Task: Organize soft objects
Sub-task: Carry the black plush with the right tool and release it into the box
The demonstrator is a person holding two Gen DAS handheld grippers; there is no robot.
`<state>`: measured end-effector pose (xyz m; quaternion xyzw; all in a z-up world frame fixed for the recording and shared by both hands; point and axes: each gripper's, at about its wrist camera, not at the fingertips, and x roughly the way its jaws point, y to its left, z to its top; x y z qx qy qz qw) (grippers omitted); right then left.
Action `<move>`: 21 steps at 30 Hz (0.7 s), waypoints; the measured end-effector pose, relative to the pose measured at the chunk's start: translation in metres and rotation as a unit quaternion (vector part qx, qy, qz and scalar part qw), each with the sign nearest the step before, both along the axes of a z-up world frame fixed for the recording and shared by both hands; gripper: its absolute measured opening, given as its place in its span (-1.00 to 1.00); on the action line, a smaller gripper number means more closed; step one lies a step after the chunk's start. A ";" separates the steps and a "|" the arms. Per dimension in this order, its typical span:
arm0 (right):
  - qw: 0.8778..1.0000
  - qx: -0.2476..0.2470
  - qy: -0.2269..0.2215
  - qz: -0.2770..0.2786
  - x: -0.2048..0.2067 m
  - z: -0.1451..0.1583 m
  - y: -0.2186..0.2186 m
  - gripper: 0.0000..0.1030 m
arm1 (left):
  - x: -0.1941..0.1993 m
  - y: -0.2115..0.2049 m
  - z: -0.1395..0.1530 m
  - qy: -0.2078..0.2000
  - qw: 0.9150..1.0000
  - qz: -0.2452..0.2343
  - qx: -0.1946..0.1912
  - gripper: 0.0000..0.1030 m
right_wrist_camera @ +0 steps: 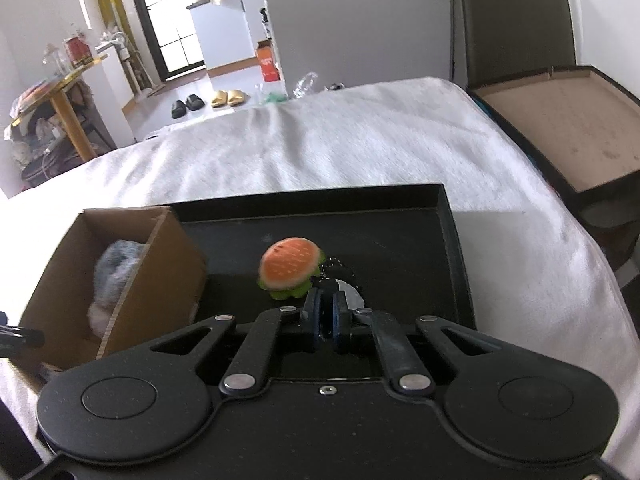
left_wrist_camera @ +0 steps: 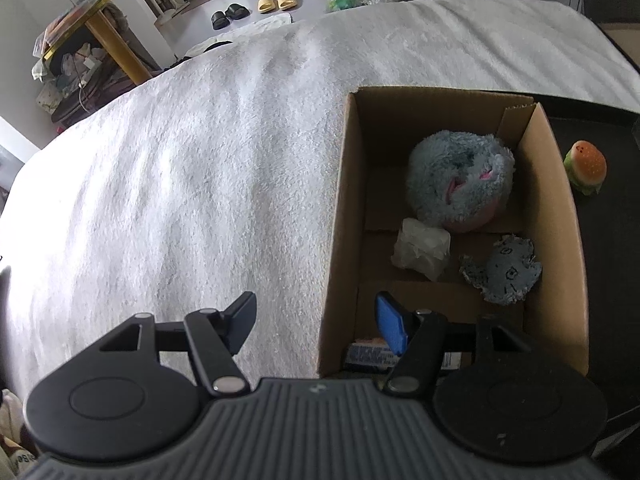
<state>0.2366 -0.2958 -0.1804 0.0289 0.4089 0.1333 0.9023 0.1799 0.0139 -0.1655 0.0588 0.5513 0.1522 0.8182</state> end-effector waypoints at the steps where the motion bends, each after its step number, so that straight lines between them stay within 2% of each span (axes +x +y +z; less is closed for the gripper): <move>1: 1.000 0.001 -0.002 0.003 -0.002 0.003 0.002 -0.89 | -0.001 0.002 0.000 -0.003 1.000 0.001 -0.005 0.24; 21: 0.999 0.003 -0.022 0.030 -0.027 0.043 0.050 -0.89 | -0.018 0.023 0.004 -0.045 0.995 -0.019 -0.082 0.23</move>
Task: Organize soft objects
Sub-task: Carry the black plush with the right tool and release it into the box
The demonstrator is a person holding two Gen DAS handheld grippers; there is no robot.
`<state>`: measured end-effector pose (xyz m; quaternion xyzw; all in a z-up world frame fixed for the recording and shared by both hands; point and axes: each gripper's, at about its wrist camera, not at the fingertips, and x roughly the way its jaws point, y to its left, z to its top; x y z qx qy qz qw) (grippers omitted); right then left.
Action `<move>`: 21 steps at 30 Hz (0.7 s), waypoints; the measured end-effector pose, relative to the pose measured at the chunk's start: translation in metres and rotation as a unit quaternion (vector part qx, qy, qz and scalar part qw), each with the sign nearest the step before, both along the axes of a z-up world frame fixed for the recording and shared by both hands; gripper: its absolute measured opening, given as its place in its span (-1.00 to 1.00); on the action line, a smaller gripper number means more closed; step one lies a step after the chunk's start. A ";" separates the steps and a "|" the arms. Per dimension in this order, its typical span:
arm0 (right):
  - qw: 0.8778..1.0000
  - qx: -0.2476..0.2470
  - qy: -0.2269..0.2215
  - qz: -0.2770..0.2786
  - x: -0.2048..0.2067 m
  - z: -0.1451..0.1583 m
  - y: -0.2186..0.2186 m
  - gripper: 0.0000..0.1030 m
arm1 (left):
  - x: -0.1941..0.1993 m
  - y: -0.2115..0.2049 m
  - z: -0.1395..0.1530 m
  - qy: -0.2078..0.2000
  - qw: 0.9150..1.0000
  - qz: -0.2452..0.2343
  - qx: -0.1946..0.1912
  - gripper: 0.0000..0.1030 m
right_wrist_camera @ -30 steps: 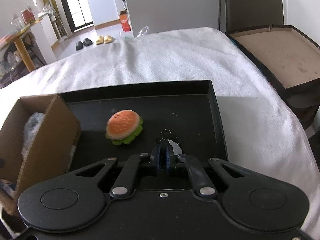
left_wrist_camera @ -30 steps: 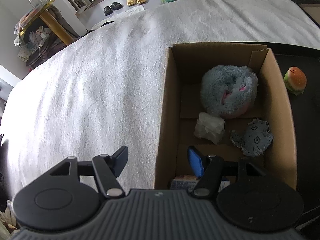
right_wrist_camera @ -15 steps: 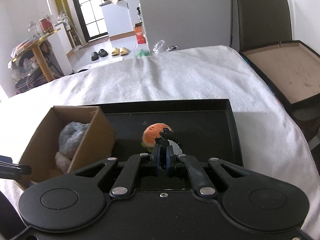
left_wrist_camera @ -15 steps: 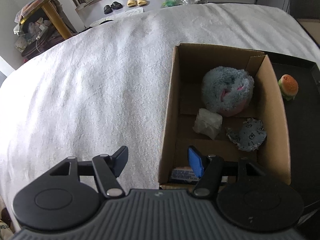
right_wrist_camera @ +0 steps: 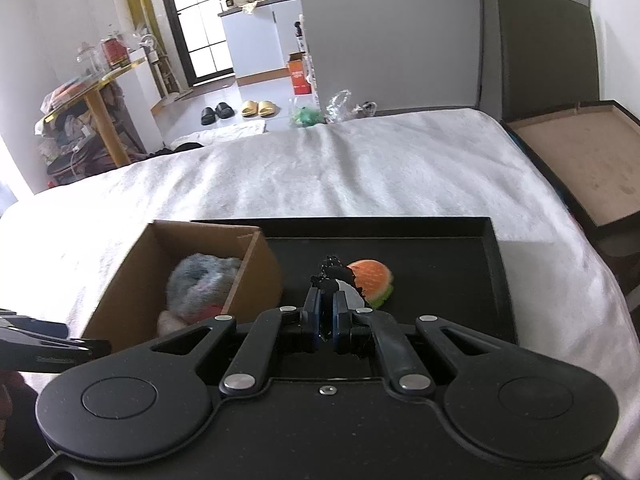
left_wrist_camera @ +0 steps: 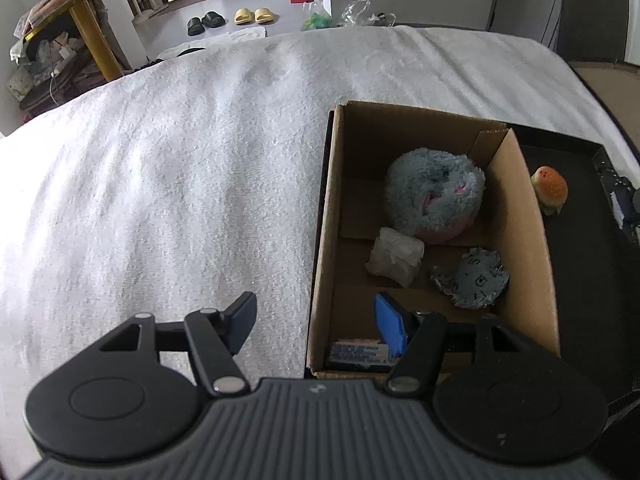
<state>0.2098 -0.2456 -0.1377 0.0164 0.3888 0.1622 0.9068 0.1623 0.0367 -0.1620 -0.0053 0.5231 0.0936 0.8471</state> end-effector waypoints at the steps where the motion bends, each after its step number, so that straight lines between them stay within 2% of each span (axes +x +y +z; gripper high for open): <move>1: 1.000 -0.002 -0.002 0.004 -0.001 0.002 0.004 -0.89 | -0.001 0.001 0.000 -0.002 1.000 -0.001 -0.003 0.23; 9: 0.999 0.000 -0.007 0.039 -0.009 0.016 0.035 -0.89 | -0.002 0.008 -0.003 -0.002 1.000 -0.007 -0.027 0.16; 12: 0.999 -0.003 -0.008 0.047 -0.013 0.020 0.045 -0.89 | -0.003 0.009 -0.004 0.000 0.999 -0.010 -0.034 0.01; 19: 0.998 -0.017 -0.011 0.065 -0.017 0.025 0.067 -0.89 | -0.005 0.017 -0.011 0.016 0.998 -0.013 -0.056 -0.74; 21: 0.997 -0.022 -0.011 0.068 -0.018 0.024 0.072 -0.88 | -0.005 0.020 -0.012 0.019 0.998 -0.012 -0.061 -0.83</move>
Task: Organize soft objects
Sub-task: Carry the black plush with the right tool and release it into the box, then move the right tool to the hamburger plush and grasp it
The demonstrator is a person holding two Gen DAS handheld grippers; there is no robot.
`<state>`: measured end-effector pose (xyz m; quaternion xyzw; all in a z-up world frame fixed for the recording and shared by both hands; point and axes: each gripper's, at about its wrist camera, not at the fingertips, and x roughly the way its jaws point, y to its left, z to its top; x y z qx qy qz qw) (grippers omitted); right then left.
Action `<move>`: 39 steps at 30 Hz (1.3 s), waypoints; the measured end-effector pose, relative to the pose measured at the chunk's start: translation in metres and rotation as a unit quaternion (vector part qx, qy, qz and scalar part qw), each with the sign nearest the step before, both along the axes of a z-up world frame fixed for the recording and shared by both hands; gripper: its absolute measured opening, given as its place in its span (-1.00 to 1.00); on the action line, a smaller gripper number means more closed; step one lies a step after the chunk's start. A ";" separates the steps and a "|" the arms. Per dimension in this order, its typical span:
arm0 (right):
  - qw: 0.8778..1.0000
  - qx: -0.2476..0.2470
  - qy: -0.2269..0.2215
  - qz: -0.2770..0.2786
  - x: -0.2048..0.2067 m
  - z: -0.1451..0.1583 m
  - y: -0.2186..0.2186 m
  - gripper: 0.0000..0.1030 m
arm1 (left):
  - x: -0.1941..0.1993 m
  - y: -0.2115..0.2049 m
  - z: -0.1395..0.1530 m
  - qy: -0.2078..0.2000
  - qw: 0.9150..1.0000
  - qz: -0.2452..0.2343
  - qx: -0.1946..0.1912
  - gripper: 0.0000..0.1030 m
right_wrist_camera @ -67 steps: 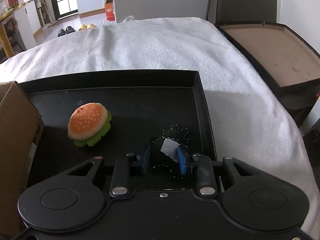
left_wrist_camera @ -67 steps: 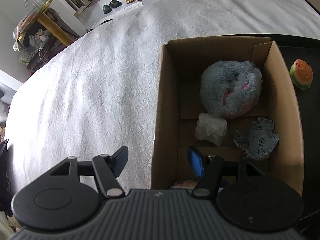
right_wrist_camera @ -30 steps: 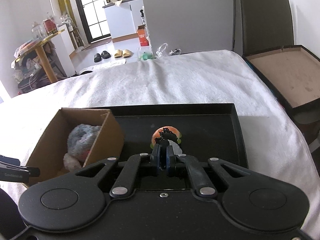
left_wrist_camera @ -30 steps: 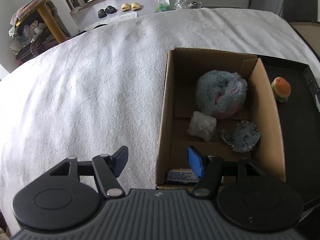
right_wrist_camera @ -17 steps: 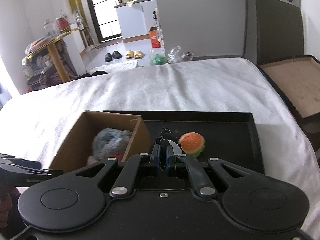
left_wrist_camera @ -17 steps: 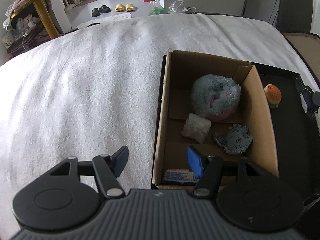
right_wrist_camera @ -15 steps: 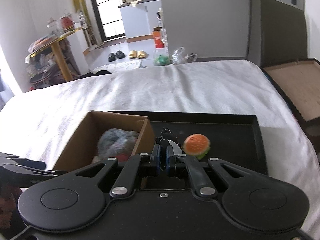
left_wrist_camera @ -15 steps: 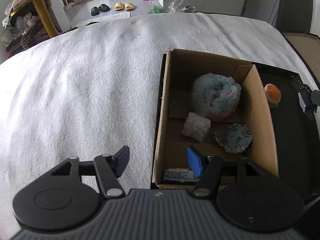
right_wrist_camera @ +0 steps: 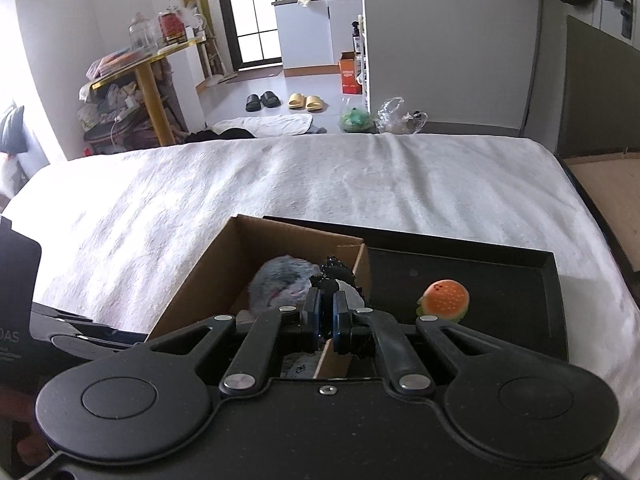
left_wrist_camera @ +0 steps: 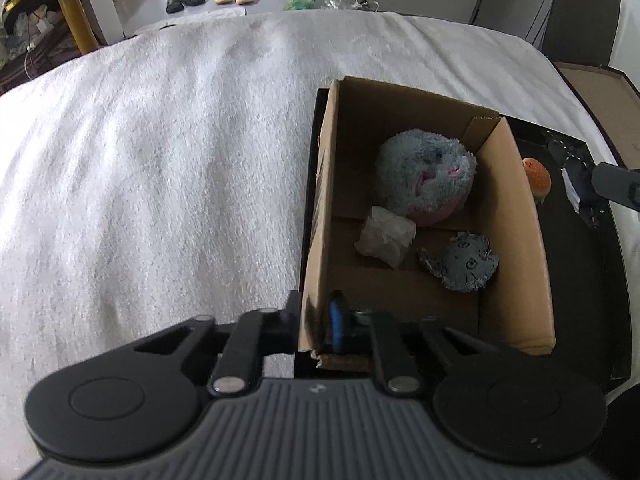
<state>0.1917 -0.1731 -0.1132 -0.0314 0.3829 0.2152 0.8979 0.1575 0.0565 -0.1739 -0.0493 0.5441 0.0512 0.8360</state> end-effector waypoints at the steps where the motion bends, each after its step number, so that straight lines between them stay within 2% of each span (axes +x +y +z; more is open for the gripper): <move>1: 1.000 -0.002 0.000 0.002 0.000 0.000 0.003 -0.88 | -0.001 0.001 0.000 0.001 1.000 0.000 -0.002 -0.84; 9: 1.000 -0.008 0.006 0.020 -0.004 0.000 0.021 -0.87 | -0.003 0.005 0.001 0.000 1.000 -0.002 -0.012 -0.84; 15: 0.999 -0.013 0.024 0.040 -0.008 -0.003 0.033 -0.69 | -0.003 0.006 0.000 0.000 1.000 -0.001 -0.016 -0.84; 24: 0.999 -0.013 0.035 0.011 -0.005 -0.009 0.015 -0.66 | -0.003 0.005 0.000 0.001 1.000 -0.002 -0.010 -0.84; 30: 0.999 -0.007 0.038 -0.004 -0.002 -0.014 0.003 -0.56 | -0.001 0.003 0.000 0.006 1.000 0.002 -0.005 -0.82; 39: 0.999 0.009 0.043 -0.026 0.008 -0.023 -0.020 -0.43 | 0.005 -0.006 0.000 0.018 0.999 0.002 0.030 -0.68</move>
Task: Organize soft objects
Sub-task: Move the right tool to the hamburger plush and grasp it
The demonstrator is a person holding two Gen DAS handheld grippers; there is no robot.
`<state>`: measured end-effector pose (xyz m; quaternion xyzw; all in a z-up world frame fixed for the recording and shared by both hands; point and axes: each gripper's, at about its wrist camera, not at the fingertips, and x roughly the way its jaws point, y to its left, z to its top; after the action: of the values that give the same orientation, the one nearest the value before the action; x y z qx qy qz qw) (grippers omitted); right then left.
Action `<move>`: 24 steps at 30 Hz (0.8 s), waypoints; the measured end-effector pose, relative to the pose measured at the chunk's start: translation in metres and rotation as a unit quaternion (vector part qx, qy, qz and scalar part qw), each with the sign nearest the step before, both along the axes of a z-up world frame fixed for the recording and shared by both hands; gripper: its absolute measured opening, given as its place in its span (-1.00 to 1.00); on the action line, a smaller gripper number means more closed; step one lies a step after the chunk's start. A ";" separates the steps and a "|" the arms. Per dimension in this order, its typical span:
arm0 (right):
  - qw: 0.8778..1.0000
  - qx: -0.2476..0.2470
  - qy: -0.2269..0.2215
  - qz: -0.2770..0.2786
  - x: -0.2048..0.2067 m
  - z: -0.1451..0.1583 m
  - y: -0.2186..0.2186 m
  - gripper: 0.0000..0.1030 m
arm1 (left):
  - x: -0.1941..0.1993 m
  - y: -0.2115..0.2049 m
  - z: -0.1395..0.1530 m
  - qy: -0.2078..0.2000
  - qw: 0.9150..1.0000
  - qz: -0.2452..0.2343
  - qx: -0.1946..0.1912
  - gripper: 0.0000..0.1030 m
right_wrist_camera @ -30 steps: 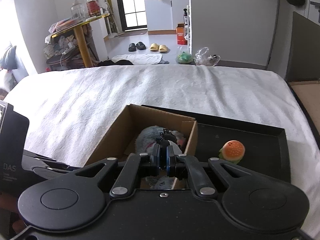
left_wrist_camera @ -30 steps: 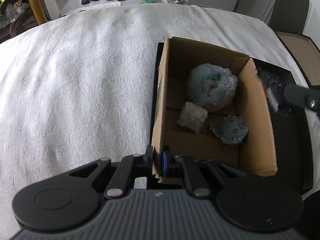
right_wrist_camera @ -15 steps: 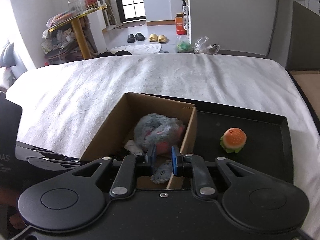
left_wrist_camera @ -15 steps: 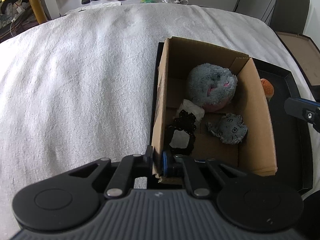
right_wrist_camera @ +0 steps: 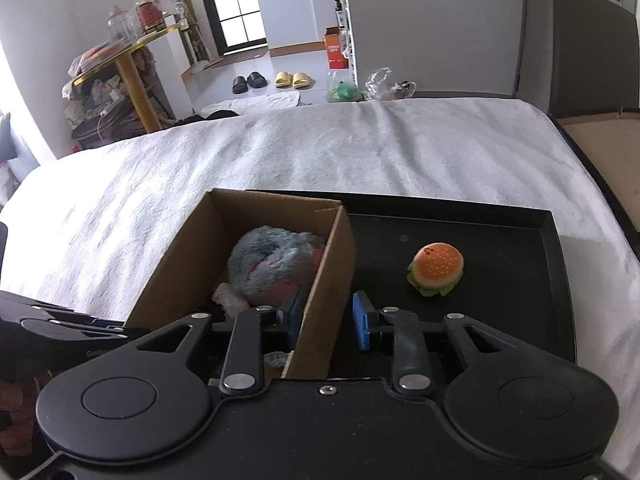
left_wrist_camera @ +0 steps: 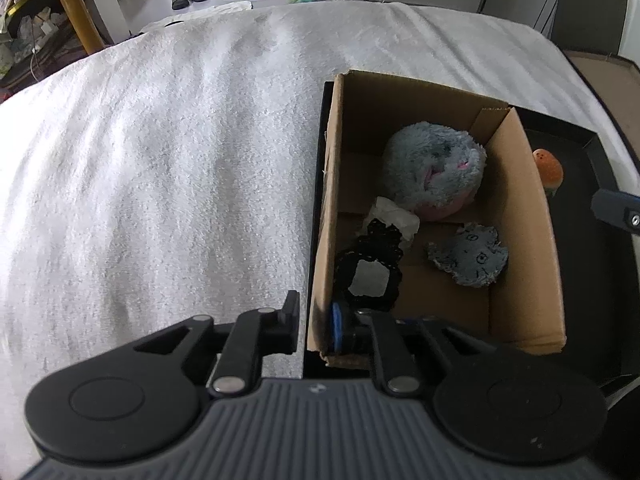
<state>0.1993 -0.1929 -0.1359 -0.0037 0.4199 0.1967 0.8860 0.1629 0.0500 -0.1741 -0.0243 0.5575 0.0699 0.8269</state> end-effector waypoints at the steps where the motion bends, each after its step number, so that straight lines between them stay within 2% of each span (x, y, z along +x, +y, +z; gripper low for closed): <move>1: 1.000 0.002 0.000 -0.002 0.001 -0.001 -0.002 -0.39 | 0.001 -0.001 0.000 0.002 1.000 0.001 0.004 -0.63; 5: 1.000 0.009 0.001 -0.016 0.008 -0.006 -0.014 -0.19 | 0.007 -0.005 -0.002 0.008 1.000 0.006 0.024 -0.32; 7: 1.000 0.011 0.002 -0.021 0.011 -0.010 -0.020 -0.16 | 0.010 -0.008 -0.001 0.007 0.999 0.005 0.032 -0.25; 12: 0.999 0.021 0.011 -0.032 0.020 -0.022 -0.035 -0.13 | 0.018 -0.016 -0.003 0.013 0.999 0.002 0.051 -0.20; 17: 0.999 0.025 0.017 -0.045 0.031 -0.035 -0.048 0.03 | 0.026 -0.027 -0.006 0.020 0.997 -0.001 0.079 -0.18; 20: 0.998 0.027 0.022 -0.053 0.040 -0.044 -0.055 0.07 | 0.031 -0.031 -0.007 0.020 0.994 0.005 0.105 -0.17; 24: 0.997 0.035 0.026 -0.062 0.053 -0.053 -0.063 0.16 | 0.038 -0.035 -0.008 0.025 0.992 0.007 0.121 -0.15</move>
<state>0.2520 -0.2554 -0.1891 0.0584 0.4350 0.1558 0.8849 0.2008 0.0153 -0.1819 0.0741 0.5654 0.1430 0.8090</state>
